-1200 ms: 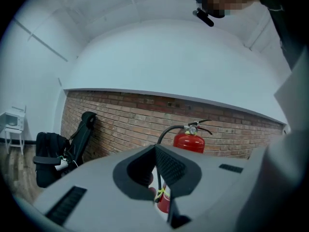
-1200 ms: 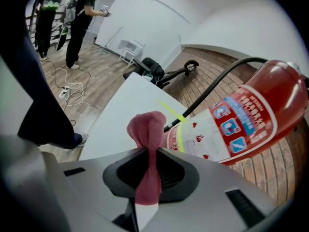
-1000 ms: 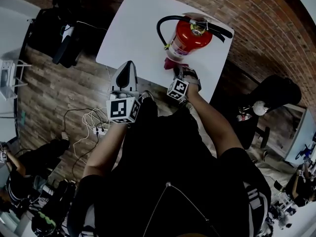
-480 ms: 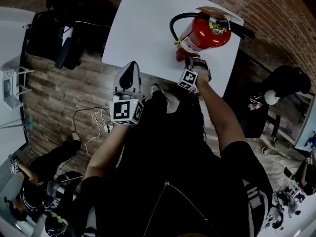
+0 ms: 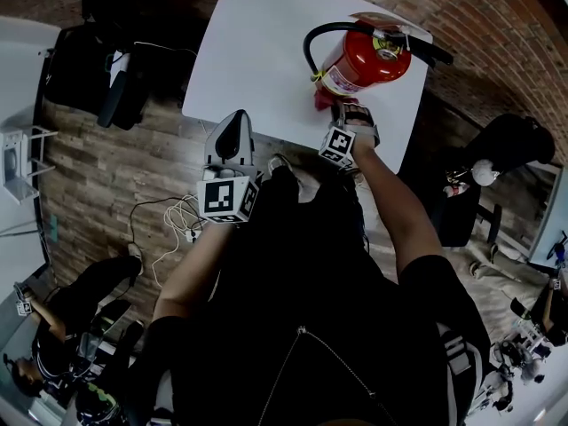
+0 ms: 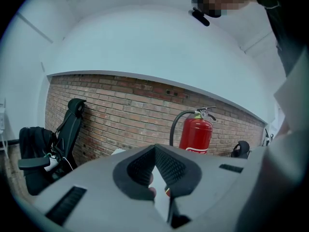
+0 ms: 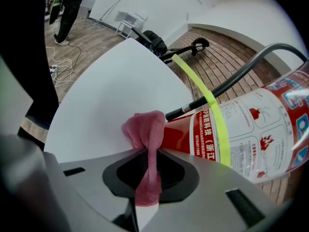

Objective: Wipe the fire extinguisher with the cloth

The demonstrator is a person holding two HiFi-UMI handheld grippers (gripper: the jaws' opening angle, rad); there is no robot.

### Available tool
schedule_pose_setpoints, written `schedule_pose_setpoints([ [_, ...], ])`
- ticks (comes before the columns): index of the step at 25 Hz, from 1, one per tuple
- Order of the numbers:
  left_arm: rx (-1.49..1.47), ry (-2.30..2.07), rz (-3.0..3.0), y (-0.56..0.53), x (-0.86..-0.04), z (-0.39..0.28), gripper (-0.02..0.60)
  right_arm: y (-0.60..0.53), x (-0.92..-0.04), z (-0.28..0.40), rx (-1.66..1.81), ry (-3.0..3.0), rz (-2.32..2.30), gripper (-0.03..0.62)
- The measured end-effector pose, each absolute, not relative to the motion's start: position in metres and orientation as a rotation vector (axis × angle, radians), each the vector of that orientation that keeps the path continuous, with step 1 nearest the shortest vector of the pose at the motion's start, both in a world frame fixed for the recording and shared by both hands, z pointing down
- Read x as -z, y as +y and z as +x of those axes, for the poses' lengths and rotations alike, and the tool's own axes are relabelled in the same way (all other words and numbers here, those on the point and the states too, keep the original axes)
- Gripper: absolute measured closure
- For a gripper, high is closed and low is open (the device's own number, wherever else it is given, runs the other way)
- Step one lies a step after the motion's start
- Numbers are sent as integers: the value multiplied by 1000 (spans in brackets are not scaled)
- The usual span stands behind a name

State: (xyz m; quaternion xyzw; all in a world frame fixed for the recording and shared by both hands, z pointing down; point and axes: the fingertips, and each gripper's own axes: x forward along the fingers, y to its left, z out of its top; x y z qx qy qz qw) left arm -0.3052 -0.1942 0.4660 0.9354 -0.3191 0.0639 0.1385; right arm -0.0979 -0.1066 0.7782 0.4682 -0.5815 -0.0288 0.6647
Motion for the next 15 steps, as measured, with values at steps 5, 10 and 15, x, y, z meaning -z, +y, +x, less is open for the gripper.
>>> schedule_pose_setpoints([
  [5,-157,-891,2713,-188,-462,-295,574,-108,-759,-97,93,-1315,1084,525],
  [10,-126,-857,2724,-183,-455,-283,574,-109,-727,-98,123,-1313,1109,525],
  [15,-103,-837,2733,-184,-447,-275,574,-108,-710,-100,130,-1320,1136,525],
])
